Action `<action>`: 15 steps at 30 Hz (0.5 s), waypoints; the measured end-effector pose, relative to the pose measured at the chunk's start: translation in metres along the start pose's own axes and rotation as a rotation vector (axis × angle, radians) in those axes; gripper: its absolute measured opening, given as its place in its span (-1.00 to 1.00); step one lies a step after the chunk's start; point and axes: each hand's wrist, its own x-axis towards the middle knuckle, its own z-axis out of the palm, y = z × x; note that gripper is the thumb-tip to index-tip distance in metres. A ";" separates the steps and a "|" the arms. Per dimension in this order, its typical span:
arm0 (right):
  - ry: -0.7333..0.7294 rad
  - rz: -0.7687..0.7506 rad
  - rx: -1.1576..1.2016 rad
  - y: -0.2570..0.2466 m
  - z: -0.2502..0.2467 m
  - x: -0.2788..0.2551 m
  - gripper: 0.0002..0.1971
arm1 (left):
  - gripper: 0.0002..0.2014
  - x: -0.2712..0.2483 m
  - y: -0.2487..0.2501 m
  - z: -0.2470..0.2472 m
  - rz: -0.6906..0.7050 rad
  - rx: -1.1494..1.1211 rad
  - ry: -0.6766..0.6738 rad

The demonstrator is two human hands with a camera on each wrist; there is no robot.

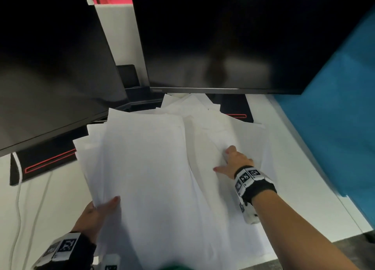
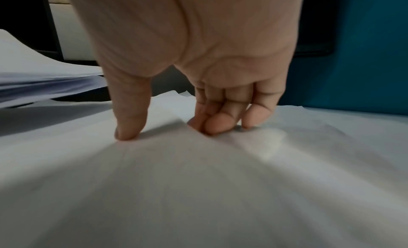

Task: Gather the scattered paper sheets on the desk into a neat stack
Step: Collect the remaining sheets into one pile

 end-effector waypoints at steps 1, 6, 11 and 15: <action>-0.016 0.021 -0.010 0.000 0.001 0.003 -0.25 | -0.90 0.000 0.000 -0.001 0.000 -0.004 0.003; -0.038 0.000 -0.015 0.010 0.004 0.000 -0.38 | -0.82 0.002 -0.005 -0.004 -0.028 -0.016 0.016; 0.077 -0.039 0.138 0.009 0.000 -0.002 -0.22 | -0.76 0.005 -0.004 -0.004 -0.032 0.008 0.010; -0.007 0.014 0.040 0.010 -0.004 0.000 -0.36 | -0.84 0.004 -0.005 -0.001 -0.037 -0.003 -0.005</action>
